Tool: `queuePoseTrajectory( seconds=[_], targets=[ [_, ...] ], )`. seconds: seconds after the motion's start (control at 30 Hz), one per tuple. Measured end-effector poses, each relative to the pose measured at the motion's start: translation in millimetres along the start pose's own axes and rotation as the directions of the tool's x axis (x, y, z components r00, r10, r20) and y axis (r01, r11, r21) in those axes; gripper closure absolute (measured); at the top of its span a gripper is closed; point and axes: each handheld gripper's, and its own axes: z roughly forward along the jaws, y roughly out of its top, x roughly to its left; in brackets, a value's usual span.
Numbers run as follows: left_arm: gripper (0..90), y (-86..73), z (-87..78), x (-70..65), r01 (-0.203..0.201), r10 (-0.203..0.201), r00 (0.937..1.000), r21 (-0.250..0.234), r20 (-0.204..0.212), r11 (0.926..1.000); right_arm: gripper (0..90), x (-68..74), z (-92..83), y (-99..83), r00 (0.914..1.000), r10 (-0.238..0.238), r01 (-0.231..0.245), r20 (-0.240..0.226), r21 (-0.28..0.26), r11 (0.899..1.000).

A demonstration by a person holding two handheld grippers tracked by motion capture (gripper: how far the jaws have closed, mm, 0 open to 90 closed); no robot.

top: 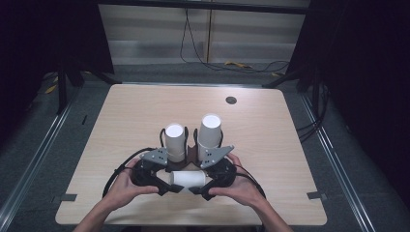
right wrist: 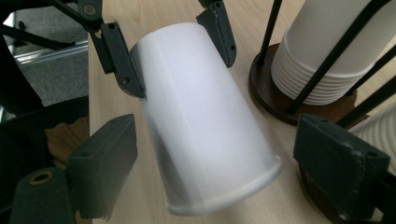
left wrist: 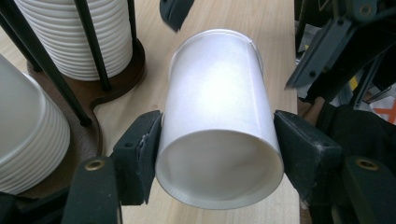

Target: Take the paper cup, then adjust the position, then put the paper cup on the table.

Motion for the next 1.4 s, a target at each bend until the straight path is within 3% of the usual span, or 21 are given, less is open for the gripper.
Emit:
queuePoseTrajectory(
  seconds=[0.23, 0.5, 0.77, 1.17, 1.33, 1.37, 1.4],
  targets=[
    [34.5, -5.0, -4.8, 1.1, -0.009, 0.009, 0.9999, -0.027, -0.015, 0.9996, 13.4, -3.2, -12.6, -5.7, 0.9986, 0.041, -0.039, 0.032, -0.054, 0.998],
    [34.5, -7.6, -11.9, 1.3, -0.007, 0.003, 0.9992, -0.098, -0.039, 0.9952, 13.4, -6.8, -27.3, -17.1, 0.9947, 0.088, -0.081, 0.053, -0.129, 0.988],
    [34.5, -9.9, -12.6, 0.8, -0.01, 0.005, 0.9993, -0.132, -0.037, 0.9912, 13.4, -9.1, -30.4, -25.8, 0.9919, 0.121, -0.113, 0.039, -0.151, 0.982],
    [34.5, -9.6, -21.4, -0.9, -0.009, 0.003, 0.9997, -0.223, -0.026, 0.9747, 13.3, -10.6, -31.6, -34.0, 0.9904, 0.136, -0.138, -0.027, -0.211, 0.968],
    [34.4, -8.7, -24.3, -2.1, -0.009, 0.003, 0.9998, -0.248, -0.021, 0.9687, 13.3, -10.0, -30.1, -35.0, 0.9913, 0.126, -0.131, -0.04, -0.221, 0.966],
    [34.5, -8.6, -24.7, -2.9, -0.003, -0.003, 0.9997, -0.266, -0.023, 0.9638, 13.3, -9.6, -29.3, -35.2, 0.9914, 0.123, -0.13, -0.045, -0.227, 0.965],
    [34.4, -8.5, -24.7, -3.1, -0.009, 0.004, 0.9998, -0.258, -0.018, 0.966, 13.3, -9.5, -29.0, -35.4, 0.9911, 0.124, -0.132, -0.049, -0.228, 0.965]
  ],
)
